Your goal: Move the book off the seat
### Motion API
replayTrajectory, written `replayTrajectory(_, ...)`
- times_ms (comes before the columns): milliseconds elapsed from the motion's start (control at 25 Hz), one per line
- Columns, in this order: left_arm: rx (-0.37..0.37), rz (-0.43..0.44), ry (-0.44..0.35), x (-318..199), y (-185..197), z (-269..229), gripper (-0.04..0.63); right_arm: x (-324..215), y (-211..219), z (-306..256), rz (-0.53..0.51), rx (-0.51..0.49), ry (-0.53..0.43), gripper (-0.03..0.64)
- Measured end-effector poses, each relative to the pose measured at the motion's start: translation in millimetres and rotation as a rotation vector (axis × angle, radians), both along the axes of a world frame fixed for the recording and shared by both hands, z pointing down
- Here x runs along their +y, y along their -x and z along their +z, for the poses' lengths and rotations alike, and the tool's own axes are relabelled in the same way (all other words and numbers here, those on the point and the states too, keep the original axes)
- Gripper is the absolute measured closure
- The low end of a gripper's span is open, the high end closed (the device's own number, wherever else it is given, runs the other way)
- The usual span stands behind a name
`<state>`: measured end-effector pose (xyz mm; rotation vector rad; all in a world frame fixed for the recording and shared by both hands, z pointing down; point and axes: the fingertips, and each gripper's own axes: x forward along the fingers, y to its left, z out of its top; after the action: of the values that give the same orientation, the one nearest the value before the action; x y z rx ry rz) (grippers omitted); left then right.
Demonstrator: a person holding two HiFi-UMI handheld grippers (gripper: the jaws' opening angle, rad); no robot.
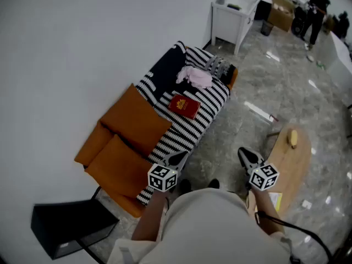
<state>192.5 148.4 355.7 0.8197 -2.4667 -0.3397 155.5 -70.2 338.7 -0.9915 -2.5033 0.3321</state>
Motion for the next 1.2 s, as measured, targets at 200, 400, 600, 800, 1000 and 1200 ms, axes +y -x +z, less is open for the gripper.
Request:
replayTrajectory(200,0.002,-0.003,-0.003,-1,3,-4,0.594,2,3,-6,-0.007,0.003,-0.003,0.571)
replayTrajectory(400,0.006,-0.005,-0.005,-3,1,-1,0.594,3,3,-5,-0.017,-0.002,0.002,0.572)
replayTrajectory(600,0.010,-0.009,-0.001,-4,1,1,0.594,5,4,-4,-0.025,0.004,0.003,0.572)
replayTrajectory(800,0.015,-0.024,0.004,-6,-1,3,0.594,5,4,-3,-0.042,0.009,0.011,0.571)
replayTrajectory(1000,0.029,-0.049,0.008,-11,-5,8,0.594,-2,3,-2,-0.055,0.023,0.031,0.571)
replayTrajectory(1200,0.046,-0.072,0.006,-25,-14,15,0.594,-20,-2,7,-0.061,0.046,0.048,0.571)
